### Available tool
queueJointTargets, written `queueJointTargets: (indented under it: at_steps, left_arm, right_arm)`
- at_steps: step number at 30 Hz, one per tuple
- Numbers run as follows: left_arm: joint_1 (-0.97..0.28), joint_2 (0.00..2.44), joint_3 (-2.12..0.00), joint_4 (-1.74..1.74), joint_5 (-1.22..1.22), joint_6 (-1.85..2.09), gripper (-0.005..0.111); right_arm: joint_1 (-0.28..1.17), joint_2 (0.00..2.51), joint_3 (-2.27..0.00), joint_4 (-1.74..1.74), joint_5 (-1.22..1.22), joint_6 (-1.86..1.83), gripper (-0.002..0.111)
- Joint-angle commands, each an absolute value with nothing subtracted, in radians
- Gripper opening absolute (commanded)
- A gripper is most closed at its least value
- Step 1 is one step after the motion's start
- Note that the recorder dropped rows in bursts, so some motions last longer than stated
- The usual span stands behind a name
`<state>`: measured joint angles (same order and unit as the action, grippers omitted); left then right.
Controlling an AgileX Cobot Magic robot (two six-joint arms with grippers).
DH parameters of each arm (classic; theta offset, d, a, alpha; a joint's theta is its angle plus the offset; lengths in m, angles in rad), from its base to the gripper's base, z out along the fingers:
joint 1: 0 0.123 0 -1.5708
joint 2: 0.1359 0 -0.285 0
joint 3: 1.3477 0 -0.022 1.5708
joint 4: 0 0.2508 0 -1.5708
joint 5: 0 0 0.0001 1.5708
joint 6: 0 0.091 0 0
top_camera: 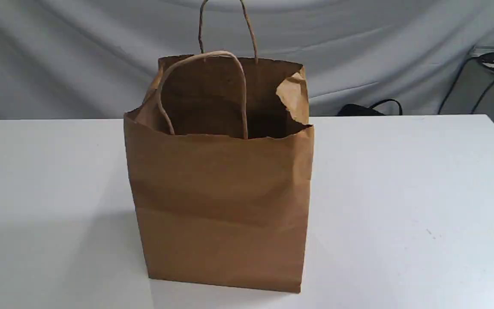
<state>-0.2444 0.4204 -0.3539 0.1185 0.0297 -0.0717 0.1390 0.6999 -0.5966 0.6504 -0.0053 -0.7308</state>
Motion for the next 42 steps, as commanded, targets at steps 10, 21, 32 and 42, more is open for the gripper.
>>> queueJointTargets:
  at_steps: [10,21,32,42]
  left_arm:
    - [-0.243,0.413,-0.349,0.116,0.031,-0.075,0.000]
    - [-0.243,0.413,-0.349,0.116,0.031,-0.075,0.000]
    - [-0.243,0.411,-0.349,0.116,0.025,-0.074,0.000]
    - [-0.243,0.411,-0.349,0.116,0.025,-0.074,0.000]
  right_arm:
    - [-0.052,0.258,-0.223,0.772,-0.031,-0.724,0.000]
    - [-0.059,0.000,-0.021,0.811,-0.046,-0.724,0.000]
    - [-0.059,0.000,-0.014,0.844,-0.067,-0.709,0.000]
    - [-0.059,0.000,0.000,0.142,-0.013,-0.118,0.000]
